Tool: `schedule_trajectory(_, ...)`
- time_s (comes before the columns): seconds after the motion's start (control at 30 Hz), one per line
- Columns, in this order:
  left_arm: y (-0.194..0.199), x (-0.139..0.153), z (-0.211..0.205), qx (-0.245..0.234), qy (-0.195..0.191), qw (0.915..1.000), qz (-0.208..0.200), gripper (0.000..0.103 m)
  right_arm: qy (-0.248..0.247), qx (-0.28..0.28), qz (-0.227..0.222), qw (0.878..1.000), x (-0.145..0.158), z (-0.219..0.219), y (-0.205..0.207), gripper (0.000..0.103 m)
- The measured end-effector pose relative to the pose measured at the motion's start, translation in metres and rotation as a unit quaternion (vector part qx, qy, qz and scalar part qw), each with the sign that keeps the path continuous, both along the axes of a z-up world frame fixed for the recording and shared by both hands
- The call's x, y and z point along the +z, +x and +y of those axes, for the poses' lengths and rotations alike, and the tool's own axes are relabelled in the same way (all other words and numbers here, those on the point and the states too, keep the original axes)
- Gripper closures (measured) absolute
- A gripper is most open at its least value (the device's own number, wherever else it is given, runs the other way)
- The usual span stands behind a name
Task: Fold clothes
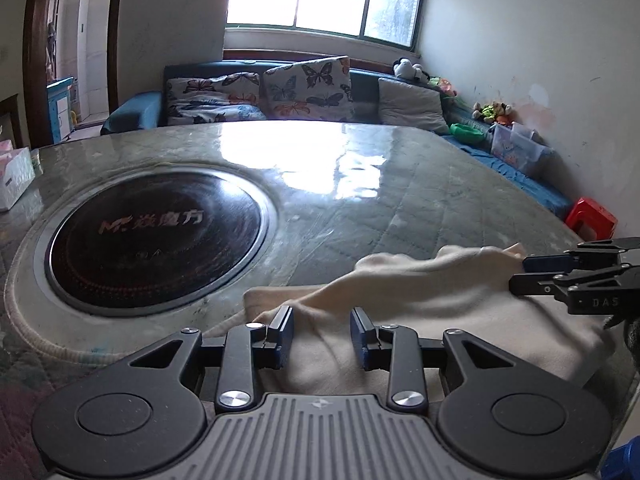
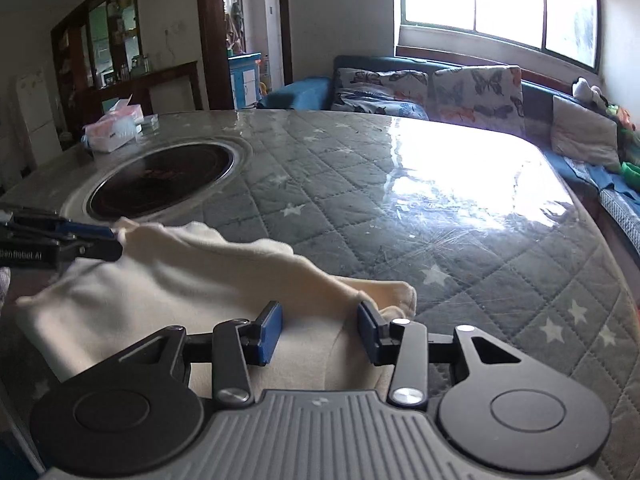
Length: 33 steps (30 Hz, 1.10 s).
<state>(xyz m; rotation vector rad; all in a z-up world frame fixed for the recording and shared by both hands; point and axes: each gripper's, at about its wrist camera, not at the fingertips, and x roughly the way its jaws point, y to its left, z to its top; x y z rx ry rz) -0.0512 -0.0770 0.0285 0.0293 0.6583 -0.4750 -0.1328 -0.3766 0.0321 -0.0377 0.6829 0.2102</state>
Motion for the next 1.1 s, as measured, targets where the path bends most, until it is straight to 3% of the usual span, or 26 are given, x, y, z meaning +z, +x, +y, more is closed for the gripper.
schedule_trajectory(0.2,0.015,0.003,-0.026,-0.011,0.023,0.9997,-0.005,0.067,0.002,0.016,-0.01,1.0,0.017,0.012,0.012,0.062)
schedule_trajectory(0.43,0.032,-0.008,-0.038,0.0,0.046,0.9988,0.014,0.063,-0.017,0.008,0.013,1.0,0.007,0.028,0.044,0.065)
schedule_trajectory(0.67,0.029,0.0,-0.024,0.013,0.028,0.9994,0.015,0.056,-0.028,0.003,-0.003,1.0,0.01,0.026,0.034,0.061)
schedule_trajectory(0.87,0.007,0.007,-0.007,0.022,0.016,0.9996,0.011,0.039,-0.024,0.015,-0.015,0.999,0.02,0.027,-0.007,0.037)
schedule_trajectory(0.93,-0.004,0.007,-0.004,0.02,0.02,0.9996,0.005,0.029,-0.028,0.015,-0.017,0.999,0.018,0.029,-0.019,0.025)
schedule_trajectory(1.07,-0.028,0.006,0.002,0.017,0.034,0.9992,-0.011,0.021,-0.045,0.015,-0.03,0.998,0.013,0.035,-0.045,0.021)
schedule_trajectory(1.1,-0.032,0.005,0.003,0.019,0.036,0.9991,-0.012,0.017,-0.052,0.015,-0.036,0.998,0.012,0.037,-0.051,0.016)
